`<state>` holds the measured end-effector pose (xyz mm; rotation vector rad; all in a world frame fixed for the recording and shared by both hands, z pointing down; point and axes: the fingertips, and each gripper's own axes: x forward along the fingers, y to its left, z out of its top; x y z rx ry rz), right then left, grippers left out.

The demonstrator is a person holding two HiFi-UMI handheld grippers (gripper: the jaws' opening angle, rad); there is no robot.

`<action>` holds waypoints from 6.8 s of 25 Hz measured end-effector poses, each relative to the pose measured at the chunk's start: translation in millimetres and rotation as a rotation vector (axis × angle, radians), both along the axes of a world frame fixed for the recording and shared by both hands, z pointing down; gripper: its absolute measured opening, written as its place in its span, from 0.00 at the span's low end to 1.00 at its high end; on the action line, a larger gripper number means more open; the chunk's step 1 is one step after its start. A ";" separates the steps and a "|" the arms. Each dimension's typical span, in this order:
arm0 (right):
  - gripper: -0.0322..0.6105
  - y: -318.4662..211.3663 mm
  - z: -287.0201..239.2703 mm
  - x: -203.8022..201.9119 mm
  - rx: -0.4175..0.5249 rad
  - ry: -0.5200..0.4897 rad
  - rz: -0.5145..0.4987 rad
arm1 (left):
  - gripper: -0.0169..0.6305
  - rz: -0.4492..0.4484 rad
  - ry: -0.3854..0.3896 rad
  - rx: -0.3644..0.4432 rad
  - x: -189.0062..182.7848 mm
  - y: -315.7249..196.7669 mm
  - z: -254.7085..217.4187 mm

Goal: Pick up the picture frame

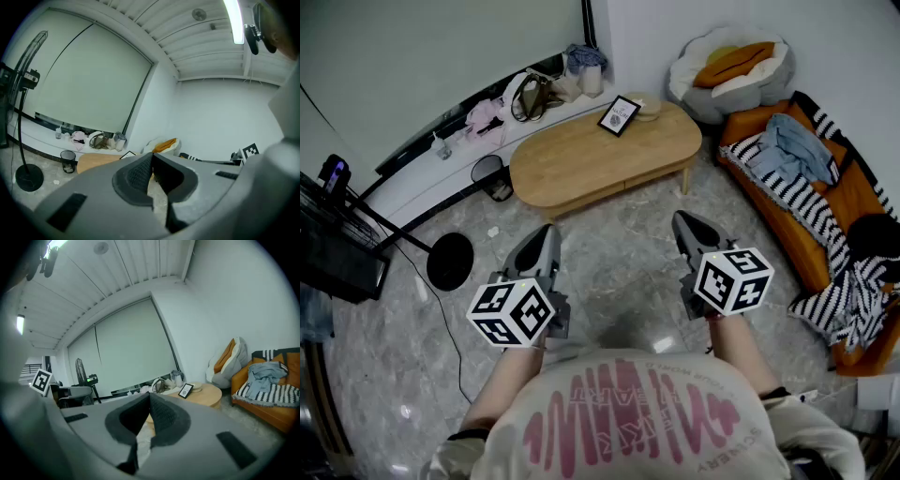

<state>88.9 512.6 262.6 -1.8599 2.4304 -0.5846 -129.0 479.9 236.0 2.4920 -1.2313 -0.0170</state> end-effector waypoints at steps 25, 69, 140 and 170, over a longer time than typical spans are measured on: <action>0.06 -72.9 30.2 16.7 -0.061 -0.066 0.060 | 0.03 0.050 0.030 -0.042 12.9 -85.5 23.1; 0.06 -476.6 67.4 78.6 -0.182 -0.160 0.141 | 0.03 0.032 0.139 -0.194 57.0 -516.1 57.3; 0.71 -869.1 468.4 137.1 -1.250 1.108 -1.609 | 0.03 -0.566 -0.044 -0.981 67.1 -598.2 297.9; 0.12 -775.4 399.5 156.9 -1.409 1.098 -1.473 | 0.03 -0.419 0.028 -0.854 50.7 -585.0 297.6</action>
